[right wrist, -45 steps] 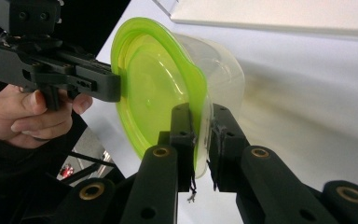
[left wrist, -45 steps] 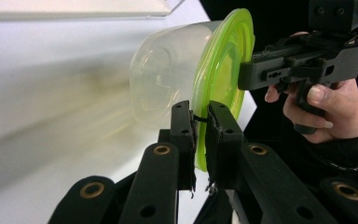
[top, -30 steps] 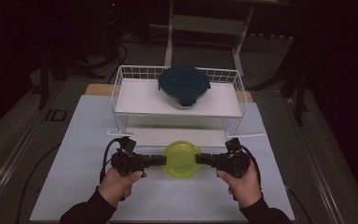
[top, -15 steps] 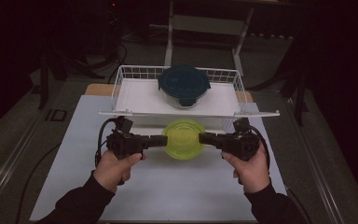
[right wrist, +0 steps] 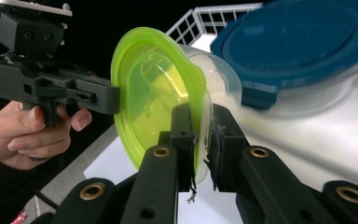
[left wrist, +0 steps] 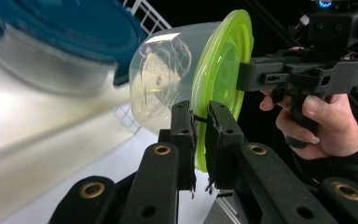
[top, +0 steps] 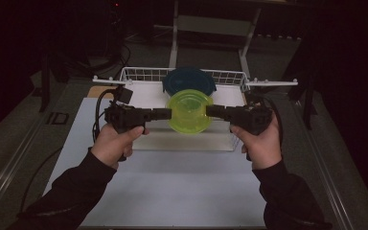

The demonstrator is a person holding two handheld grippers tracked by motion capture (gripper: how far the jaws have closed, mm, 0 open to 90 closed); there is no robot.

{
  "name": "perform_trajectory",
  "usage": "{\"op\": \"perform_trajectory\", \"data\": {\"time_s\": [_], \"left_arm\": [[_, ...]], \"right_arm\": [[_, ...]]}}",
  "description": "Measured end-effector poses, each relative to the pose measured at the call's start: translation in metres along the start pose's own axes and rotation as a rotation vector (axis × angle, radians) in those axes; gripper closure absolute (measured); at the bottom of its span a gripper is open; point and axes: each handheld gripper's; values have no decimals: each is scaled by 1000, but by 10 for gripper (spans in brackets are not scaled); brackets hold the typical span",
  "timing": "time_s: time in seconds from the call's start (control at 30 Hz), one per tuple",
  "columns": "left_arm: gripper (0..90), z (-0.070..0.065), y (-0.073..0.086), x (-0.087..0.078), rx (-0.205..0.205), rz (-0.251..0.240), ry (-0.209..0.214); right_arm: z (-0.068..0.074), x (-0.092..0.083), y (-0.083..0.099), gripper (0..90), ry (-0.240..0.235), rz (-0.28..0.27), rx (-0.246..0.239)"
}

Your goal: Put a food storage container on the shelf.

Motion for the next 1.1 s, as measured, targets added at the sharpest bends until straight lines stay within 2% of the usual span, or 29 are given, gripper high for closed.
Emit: {"op": "perform_trajectory", "data": {"time_s": [0.3,0.6,0.67,0.83,1.1], "left_arm": [[818,8,-34,9,21,-28,-7],[817,24,-56,25,-20,-33,-38],[816,25,-57,26,-19,-35,-43],[815,35,-61,34,-50,-33,-59],[809,44,-63,37,-90,-43,-48]], "right_arm": [[-10,2,-33,812,25,-36,4],[-29,14,-55,810,66,-33,30],[-33,16,-58,810,67,-33,40],[-43,23,-63,808,74,-19,65],[-50,30,-68,804,66,3,90]]}}
Point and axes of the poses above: each handheld gripper's, and its own axes: x roughly forward along the jaws, y roughly out of its underside, z roughly to its left, and after that the axes turned 2 degrees about x, right-handed
